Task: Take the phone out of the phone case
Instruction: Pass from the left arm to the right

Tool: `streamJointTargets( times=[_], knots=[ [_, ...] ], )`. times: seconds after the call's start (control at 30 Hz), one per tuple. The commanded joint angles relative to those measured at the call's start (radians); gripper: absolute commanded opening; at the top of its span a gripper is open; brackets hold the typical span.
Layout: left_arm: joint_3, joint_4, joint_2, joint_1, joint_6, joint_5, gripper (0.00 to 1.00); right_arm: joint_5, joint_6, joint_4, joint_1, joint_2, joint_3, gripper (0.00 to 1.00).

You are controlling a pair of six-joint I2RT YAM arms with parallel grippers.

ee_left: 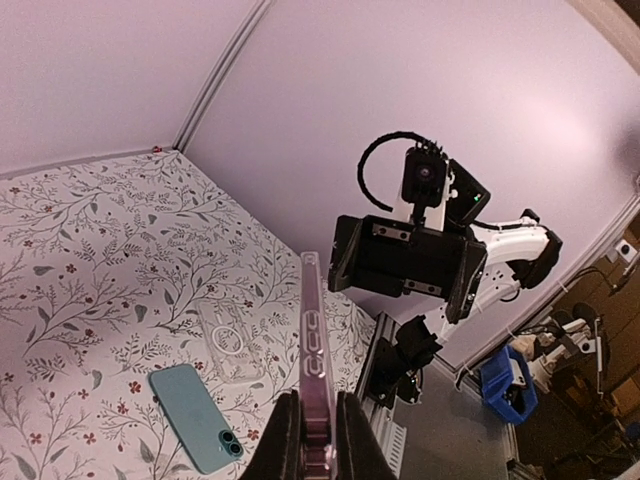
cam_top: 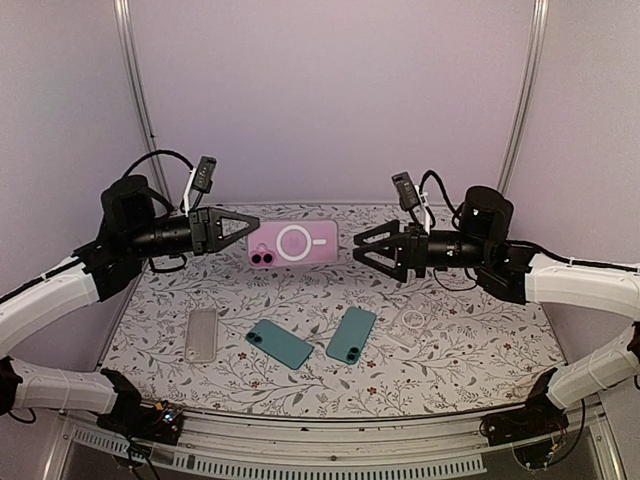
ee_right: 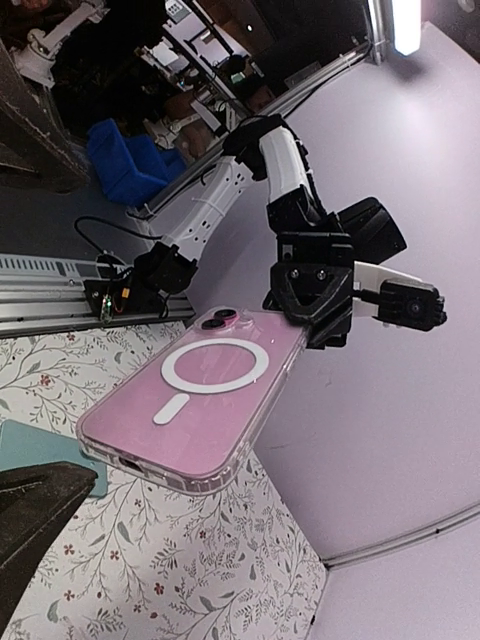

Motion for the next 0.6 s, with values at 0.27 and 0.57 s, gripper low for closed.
streamJointTargets(
  times=[0.27,0.57],
  knots=[
    [-0.041,0.243,-0.047,-0.013,-0.08,0.03,0.0,-0.11,0.191,0.211,0.007,0.132,0.064,0.81],
    [-0.072,0.318,-0.064,-0.013,-0.124,0.014,0.0,-0.116,0.21,0.249,0.022,0.173,0.102,0.61]
  ],
)
